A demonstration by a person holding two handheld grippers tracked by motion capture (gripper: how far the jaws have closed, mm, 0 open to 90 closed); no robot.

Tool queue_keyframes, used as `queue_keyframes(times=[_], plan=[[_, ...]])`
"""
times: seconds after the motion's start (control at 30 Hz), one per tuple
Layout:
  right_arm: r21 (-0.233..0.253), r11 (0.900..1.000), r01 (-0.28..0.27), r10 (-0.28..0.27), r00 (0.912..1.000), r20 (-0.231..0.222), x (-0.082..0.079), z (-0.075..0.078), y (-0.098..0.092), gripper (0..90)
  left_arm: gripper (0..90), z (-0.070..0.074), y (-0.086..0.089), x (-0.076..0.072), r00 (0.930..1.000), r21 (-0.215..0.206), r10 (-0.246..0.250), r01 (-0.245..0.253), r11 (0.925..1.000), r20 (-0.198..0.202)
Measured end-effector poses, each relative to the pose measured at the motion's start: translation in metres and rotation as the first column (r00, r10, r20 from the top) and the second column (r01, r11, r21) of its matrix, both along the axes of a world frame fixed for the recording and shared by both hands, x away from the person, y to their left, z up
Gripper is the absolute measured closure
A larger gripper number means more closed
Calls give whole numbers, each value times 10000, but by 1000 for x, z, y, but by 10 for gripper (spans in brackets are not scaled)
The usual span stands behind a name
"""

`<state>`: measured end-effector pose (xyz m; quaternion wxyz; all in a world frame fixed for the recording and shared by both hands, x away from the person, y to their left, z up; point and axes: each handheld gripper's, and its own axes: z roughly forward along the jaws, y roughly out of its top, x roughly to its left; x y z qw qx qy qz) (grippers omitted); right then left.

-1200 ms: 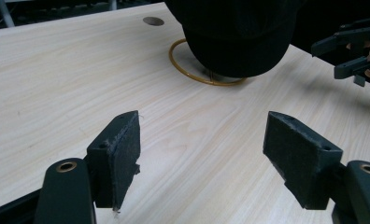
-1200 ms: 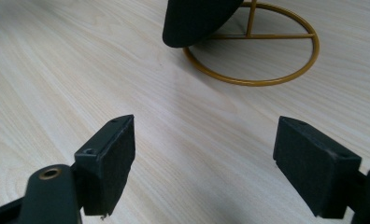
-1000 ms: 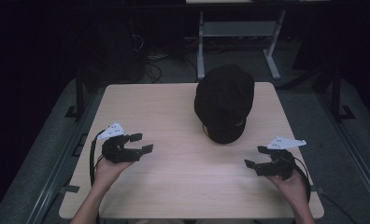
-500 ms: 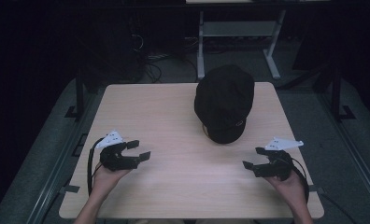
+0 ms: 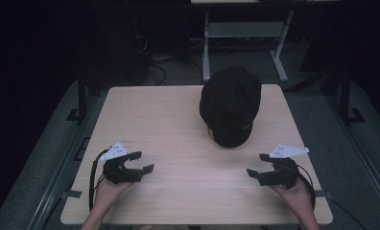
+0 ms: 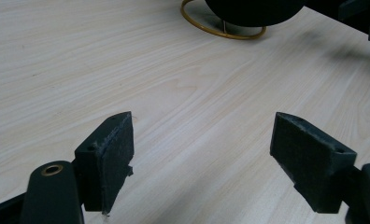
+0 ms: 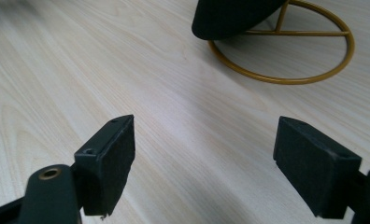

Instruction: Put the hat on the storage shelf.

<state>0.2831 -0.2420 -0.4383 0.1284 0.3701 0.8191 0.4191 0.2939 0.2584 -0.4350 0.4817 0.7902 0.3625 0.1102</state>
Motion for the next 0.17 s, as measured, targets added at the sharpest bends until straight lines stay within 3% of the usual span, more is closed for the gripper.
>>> queue_keyframes(times=[0.17], plan=[[25,10000,-74,74,9999,-94,1,-1,1,202,211,-1,-3,0,9998,492,-94,86,9988,163]])
